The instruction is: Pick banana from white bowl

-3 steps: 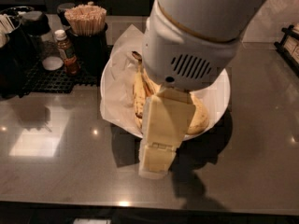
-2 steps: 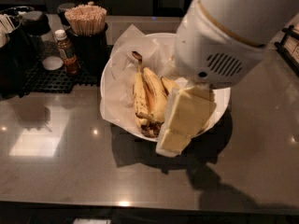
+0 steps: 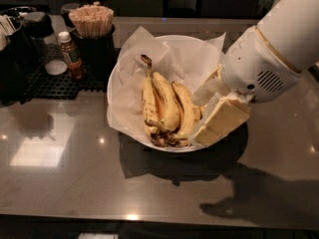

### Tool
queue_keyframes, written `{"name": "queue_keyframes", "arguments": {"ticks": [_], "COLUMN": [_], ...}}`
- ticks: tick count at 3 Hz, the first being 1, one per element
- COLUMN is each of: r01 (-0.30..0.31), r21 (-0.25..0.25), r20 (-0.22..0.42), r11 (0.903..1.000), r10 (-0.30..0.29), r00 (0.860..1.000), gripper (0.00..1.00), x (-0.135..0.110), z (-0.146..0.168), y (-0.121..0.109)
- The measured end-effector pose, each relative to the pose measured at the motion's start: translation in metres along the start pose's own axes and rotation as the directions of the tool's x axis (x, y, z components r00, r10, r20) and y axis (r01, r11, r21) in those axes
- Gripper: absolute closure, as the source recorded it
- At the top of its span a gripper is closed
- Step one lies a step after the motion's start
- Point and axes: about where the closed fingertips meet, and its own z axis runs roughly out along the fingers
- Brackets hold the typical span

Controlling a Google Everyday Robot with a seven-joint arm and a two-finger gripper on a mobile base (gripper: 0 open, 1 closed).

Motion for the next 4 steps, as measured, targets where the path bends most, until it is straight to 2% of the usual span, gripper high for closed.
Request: {"name": "queue_keyframes", "arguments": {"ticks": [1, 2, 4], "r01": [0.016, 0.037, 0.022], "r21": [0.020, 0.050, 0.065], "r20": [-0.004, -0.038, -0.091], "r11": [0.9997, 0.9981, 0.9977], "r10": [-0.015, -0.035, -0.016], "r00": [1.000, 0.999, 0.996], "gripper": [0.21, 0.19, 0.23], "x": [0.002, 0.006, 0.025], "z": [0.007, 0.014, 0.035], "y": [0.000, 0.001, -0.001]}}
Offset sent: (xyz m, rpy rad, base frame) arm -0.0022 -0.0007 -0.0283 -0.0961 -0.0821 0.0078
